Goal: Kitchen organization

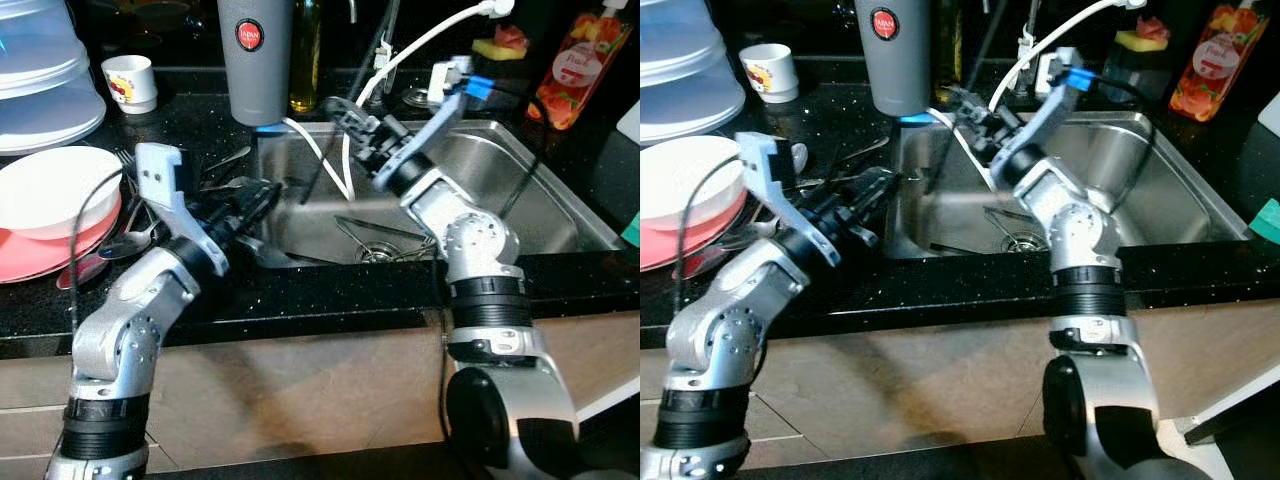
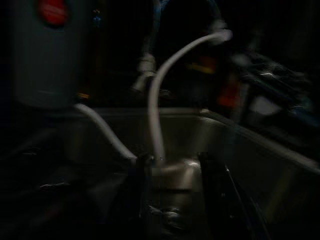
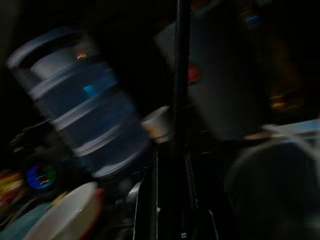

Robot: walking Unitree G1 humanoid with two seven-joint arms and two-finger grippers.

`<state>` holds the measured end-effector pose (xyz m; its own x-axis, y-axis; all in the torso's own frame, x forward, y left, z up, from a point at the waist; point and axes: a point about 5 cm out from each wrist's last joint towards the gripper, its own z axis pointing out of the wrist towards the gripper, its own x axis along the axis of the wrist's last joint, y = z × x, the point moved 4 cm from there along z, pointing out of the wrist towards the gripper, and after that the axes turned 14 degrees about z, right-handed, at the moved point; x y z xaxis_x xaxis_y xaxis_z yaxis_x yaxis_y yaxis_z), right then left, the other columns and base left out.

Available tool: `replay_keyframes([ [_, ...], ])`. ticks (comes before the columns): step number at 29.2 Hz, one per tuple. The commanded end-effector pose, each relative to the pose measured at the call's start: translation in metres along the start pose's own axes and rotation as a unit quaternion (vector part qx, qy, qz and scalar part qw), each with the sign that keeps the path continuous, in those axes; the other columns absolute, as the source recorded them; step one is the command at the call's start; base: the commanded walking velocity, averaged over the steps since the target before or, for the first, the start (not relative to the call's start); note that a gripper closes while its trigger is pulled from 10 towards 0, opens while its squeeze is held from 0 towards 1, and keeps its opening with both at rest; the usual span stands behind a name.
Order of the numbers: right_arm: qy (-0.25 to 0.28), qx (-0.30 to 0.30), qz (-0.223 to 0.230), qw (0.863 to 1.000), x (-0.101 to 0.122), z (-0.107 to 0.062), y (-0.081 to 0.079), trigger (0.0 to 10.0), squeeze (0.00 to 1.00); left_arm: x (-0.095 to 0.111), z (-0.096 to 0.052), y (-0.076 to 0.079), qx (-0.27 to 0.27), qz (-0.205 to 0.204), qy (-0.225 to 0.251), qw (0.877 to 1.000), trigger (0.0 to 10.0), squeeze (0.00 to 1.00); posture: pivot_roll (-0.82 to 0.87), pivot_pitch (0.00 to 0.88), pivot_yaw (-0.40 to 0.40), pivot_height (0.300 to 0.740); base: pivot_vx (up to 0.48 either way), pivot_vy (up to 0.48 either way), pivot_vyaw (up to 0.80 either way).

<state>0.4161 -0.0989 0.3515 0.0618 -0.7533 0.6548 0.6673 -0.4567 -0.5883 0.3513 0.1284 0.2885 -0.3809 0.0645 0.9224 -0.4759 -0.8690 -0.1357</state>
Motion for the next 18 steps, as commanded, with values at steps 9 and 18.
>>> replay_keyframes([
  [9, -0.033, -0.053, -0.174, 0.983, -0.012, -0.004, 0.026, 0.0, 0.0, -0.01, 0.004, 0.014, -0.043, 0.063, -0.031, 0.997, 10.0, 0.0, -0.02, 0.169, -0.026, 0.74, 0.0, 0.0, 0.0],
  [18, -0.171, -0.063, -0.282, 0.942, -0.082, -0.02, 0.054, 7.1, 0.0, -0.046, 0.004, 0.055, -0.168, 0.13, -0.116, 0.97, 10.0, 0.0, -0.02, 0.171, -0.03, 0.74, 0.0, 0.0, 0.0],
])
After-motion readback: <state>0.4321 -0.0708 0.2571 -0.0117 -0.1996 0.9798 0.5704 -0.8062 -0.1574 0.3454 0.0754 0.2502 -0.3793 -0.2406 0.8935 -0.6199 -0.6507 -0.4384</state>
